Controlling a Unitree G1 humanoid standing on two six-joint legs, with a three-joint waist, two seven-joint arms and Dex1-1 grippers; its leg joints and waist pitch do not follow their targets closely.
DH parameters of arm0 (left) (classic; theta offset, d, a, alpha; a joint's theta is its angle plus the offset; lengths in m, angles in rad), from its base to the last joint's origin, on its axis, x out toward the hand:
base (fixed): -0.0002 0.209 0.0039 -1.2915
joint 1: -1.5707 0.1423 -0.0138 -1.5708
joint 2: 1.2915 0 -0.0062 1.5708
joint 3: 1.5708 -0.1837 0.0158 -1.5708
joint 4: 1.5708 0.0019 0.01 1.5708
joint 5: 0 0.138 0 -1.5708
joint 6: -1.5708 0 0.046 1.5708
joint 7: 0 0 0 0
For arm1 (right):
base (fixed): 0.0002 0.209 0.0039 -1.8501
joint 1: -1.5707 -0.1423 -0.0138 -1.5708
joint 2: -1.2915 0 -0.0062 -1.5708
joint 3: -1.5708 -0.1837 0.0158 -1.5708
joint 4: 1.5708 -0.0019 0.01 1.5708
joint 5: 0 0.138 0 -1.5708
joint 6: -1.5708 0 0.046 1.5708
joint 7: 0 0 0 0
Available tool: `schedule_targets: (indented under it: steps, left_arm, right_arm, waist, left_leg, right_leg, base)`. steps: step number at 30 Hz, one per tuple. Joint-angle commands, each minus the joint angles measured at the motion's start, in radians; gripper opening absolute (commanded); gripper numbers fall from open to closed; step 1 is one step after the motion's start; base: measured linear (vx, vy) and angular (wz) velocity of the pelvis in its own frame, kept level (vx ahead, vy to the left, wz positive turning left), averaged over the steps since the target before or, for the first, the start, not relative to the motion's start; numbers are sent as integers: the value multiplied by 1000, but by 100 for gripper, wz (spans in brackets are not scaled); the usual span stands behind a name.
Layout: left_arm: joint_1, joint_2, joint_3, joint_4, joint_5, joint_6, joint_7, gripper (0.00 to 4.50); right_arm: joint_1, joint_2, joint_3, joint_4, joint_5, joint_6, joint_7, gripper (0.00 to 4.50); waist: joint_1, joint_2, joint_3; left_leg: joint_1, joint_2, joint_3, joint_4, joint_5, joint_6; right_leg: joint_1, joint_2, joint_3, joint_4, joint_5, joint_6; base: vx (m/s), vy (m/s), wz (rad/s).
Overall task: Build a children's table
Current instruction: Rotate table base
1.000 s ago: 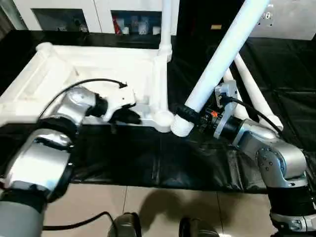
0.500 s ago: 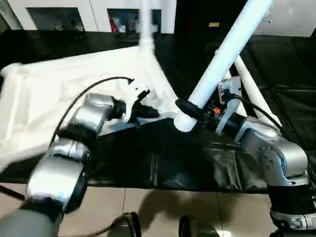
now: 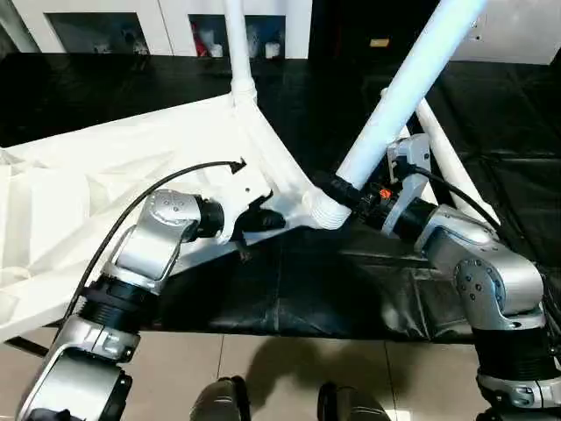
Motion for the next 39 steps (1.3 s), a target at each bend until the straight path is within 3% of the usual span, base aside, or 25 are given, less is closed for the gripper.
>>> schedule_targets:
  steps: [1,6,8,10,12,14,18,19,21,25,29,30,39]
  left_arm:
    - [-2,12,26,-55,-10,2,3,54]
    - [35,14,11,-63,-24,9,30,95]
    - [39,4,15,-48,-32,19,40,103]
    - [41,-11,23,-26,-27,1,64,140]
    - [43,-20,25,-12,-25,-13,78,141]
    - [48,-35,26,0,-35,-21,92,179]
    - [45,-44,9,53,-5,-86,145,197]
    - [44,-44,8,57,-5,-90,148,223]
    - [42,-50,12,67,-13,-89,147,231]
    - [38,-70,19,117,-42,-79,139,231]
    - [35,-62,5,146,-32,-96,137,231]
    - [37,-59,1,150,-37,-87,121,203]
    - [31,-43,-13,183,-23,-102,117,148]
  right_arm:
    - [5,-8,0,-2,-13,-23,-6,191]
    - [19,8,7,-1,-29,-38,-33,191]
    - [19,20,-1,2,-27,-34,-49,191]
    - [18,25,-3,7,-34,-37,-58,191]
    - [17,26,-4,12,-41,-39,-66,191]
    - [18,26,-5,20,-56,-47,-79,191]
    - [24,17,3,28,-109,-82,-121,191]
    - [25,15,6,28,-120,-91,-127,191]
    - [24,14,4,30,-119,-74,-138,191]
    - [17,20,-5,55,-124,-136,-131,191]
    - [17,23,-13,46,-101,-129,-106,191]
    - [18,25,-16,38,-89,-124,-98,191]
    - [17,27,-6,37,-81,-139,-72,191]
  waist:
    - [4,11,-97]
    - [1,6,-98]
    - [2,9,-98]
    - [2,10,-99]
    - [3,10,-98]
    - [4,8,-101]
    - [3,5,-104]
    - [3,5,-105]
    - [2,3,-103]
    - [2,4,-100]
    - [1,3,-98]
    - [1,4,-97]
    - [-1,4,-93]
  left_leg:
    - [30,63,-32,-74,-232,6]
    - [30,61,-29,-73,-229,15]
    - [31,61,-29,-73,-225,15]
    - [33,61,-30,-73,-238,12]
    - [33,60,-30,-73,-245,9]
    - [32,60,-30,-73,-236,8]
    - [27,58,-29,-71,-210,17]
    - [27,58,-29,-70,-206,17]
    - [27,58,-28,-70,-199,22]
    - [29,57,-27,-70,-217,25]
    - [29,60,-29,-72,-221,31]
    - [29,60,-29,-72,-223,33]
    - [32,61,-30,-76,-251,21]
  right_leg:
    - [54,-95,56,-76,-255,-221]
    - [52,-92,55,-77,-268,-215]
    - [50,-92,55,-79,-284,-210]
    - [49,-91,55,-82,-294,-203]
    - [48,-91,55,-83,-301,-199]
    - [50,-92,55,-81,-294,-196]
    - [53,-90,55,-79,-269,-193]
    - [53,-91,55,-79,-267,-191]
    - [53,-91,56,-79,-258,-193]
    - [51,-93,56,-83,-286,-195]
    - [51,-92,56,-83,-289,-189]
    - [50,-93,56,-84,-289,-191]
    - [47,-94,56,-87,-333,-183]
  base:
    - [0,0,0]
    - [0,0,0]
    - [0,0,0]
    - [0,0,0]
    - [0,0,0]
    - [0,0,0]
    - [0,0,0]
    - [0,0,0]
    - [0,0,0]
    - [0,0,0]
    - [0,0,0]
    - [0,0,0]
    - [0,0,0]
